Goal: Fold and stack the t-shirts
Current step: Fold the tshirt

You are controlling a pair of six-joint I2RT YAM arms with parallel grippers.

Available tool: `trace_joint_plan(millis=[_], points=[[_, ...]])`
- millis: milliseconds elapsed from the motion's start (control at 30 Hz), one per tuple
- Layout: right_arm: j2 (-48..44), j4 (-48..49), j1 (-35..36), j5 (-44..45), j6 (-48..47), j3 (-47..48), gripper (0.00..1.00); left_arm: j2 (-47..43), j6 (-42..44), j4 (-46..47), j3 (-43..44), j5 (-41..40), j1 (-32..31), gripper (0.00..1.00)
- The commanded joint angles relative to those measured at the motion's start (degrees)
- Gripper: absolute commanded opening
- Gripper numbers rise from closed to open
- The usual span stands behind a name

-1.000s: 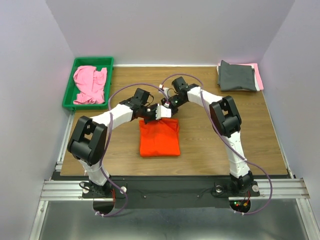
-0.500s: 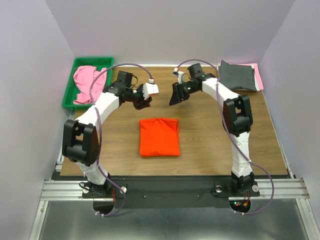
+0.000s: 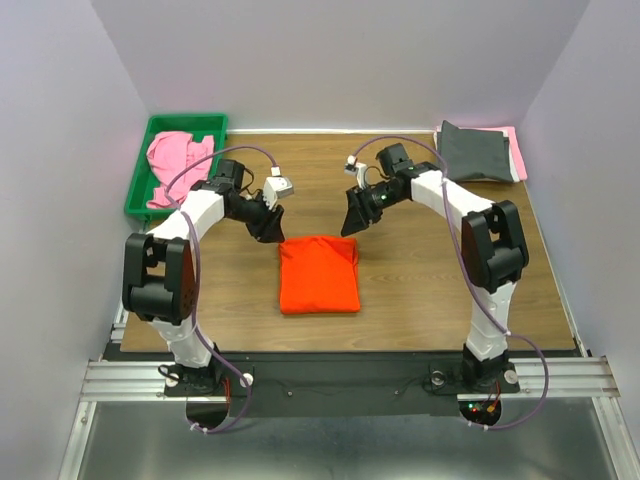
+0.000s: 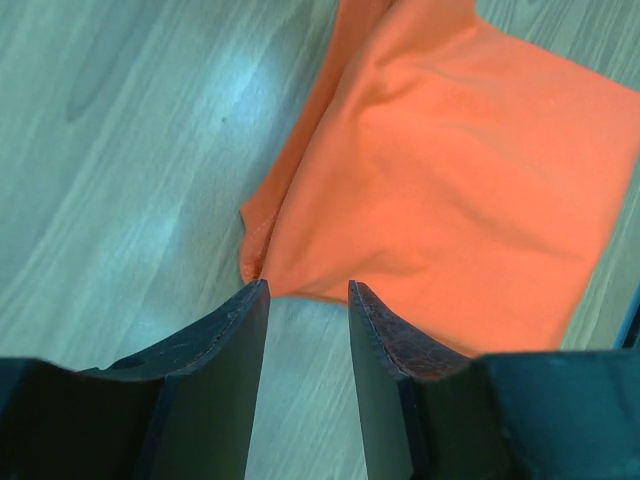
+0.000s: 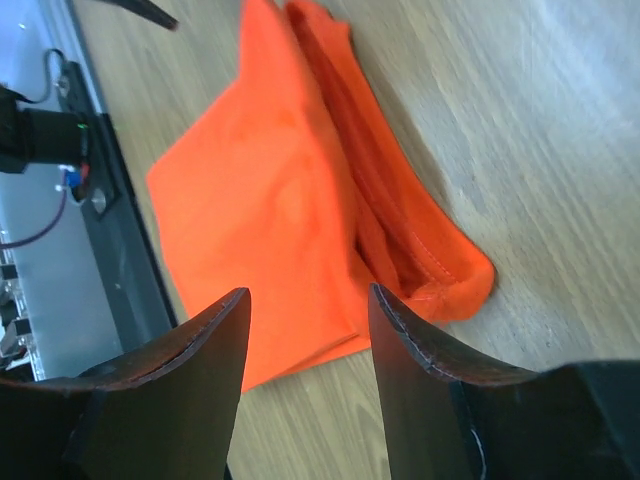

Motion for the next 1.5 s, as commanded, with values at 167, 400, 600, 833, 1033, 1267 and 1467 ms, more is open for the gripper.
trace_joint_plan(millis=[167, 400, 600, 833, 1033, 1267, 1467], points=[[1.6, 0.4, 0.7, 3.9, -4.2, -0.5, 0.57, 5.5, 2.0, -3.7, 2.2, 2.5, 0.7, 0.50], [0.8, -0.2, 1.2, 4.2, -5.1, -3.5, 0.57, 7.2, 2.4, -3.3, 2.4, 2.3, 0.7, 0.50], [0.7, -1.8, 1.2, 5.1, -6.6, -3.9, 0.57, 7.9, 3.5, -3.6, 3.3, 2.7, 0.7, 0.44], [0.8, -2.2, 1.2, 5.9, -8.0, -3.1, 0.33, 7.4, 2.9, -2.3, 3.9, 1.6, 1.0, 0.48], [-0.4, -2.3, 1.2, 4.8, -7.0, -0.8, 0.07, 8.5, 2.6, -1.8, 4.4, 1.7, 1.1, 0.51], [-1.8, -2.7, 1.2, 2.9, -4.9, 0.3, 0.01, 9.7, 3.3, -1.8, 4.9, 2.8, 1.1, 0.45], [-2.4, -2.9, 1.2, 3.3, -5.0, -0.5, 0.01, 11.3, 5.2, -4.0, 6.8, 2.9, 1.0, 0.35]])
